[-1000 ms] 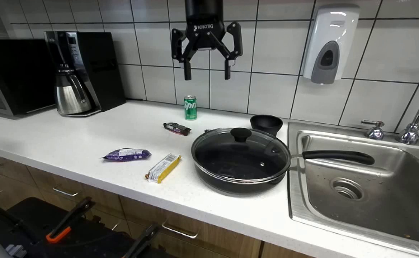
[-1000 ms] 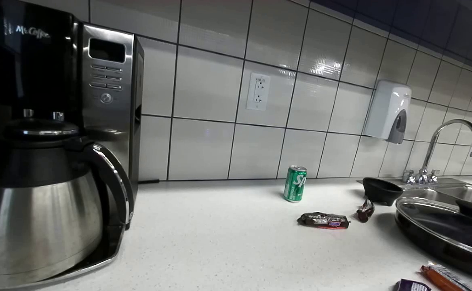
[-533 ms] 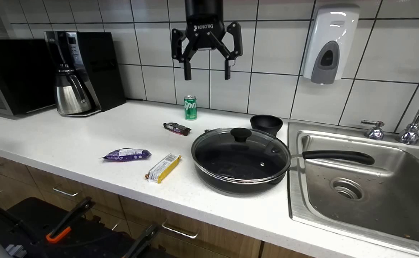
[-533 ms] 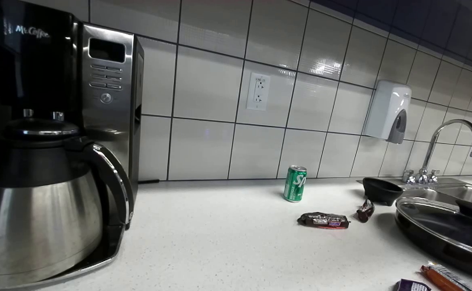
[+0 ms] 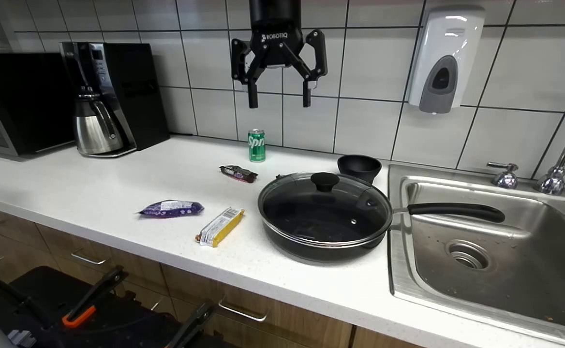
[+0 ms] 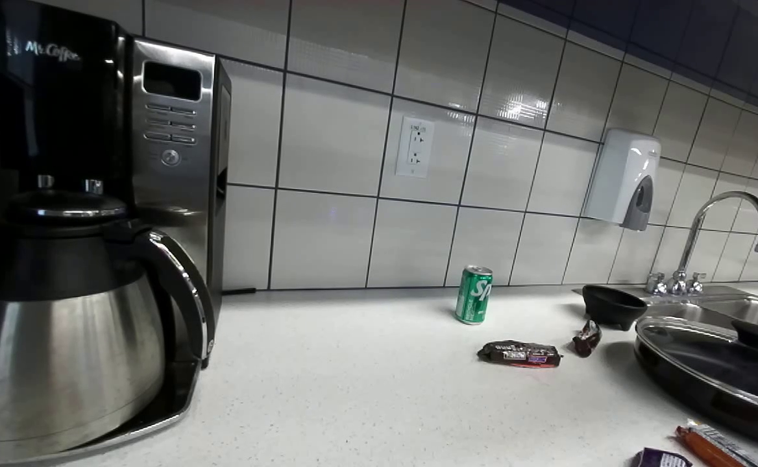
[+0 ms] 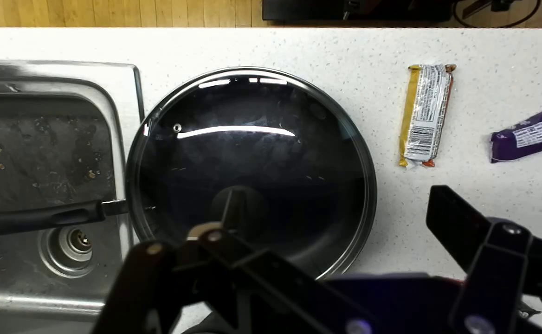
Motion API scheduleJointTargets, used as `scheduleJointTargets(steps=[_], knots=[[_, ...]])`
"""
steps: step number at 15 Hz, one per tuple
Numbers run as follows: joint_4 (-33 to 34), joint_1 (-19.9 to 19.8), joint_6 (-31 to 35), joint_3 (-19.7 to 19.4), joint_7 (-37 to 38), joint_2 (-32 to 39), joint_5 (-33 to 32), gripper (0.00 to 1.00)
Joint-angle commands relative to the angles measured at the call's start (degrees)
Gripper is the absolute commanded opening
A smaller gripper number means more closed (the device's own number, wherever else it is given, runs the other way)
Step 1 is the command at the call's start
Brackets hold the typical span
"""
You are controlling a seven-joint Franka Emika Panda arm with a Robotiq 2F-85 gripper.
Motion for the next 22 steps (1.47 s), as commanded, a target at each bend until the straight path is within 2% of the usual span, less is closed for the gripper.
scheduleJointTargets(steps=[1,6,8,16,22], knots=[[0.1,-0.4,-0.1,0.4,-0.1,0.0,0.1,1.00],[-0.9,-0.5,0.6,0.8,0.9,-0.6,-1.0,1.00],[-3.1,-1.0,3.7,0.9,2.3,-1.4,-2.4,1.00],[-9.7,-3.9,19.9,-2.1,4.7,1.8,-0.5,1.00],[-7.9,-5.6,25.2,-4.6,3.3,7.6,2.1,1.00]])
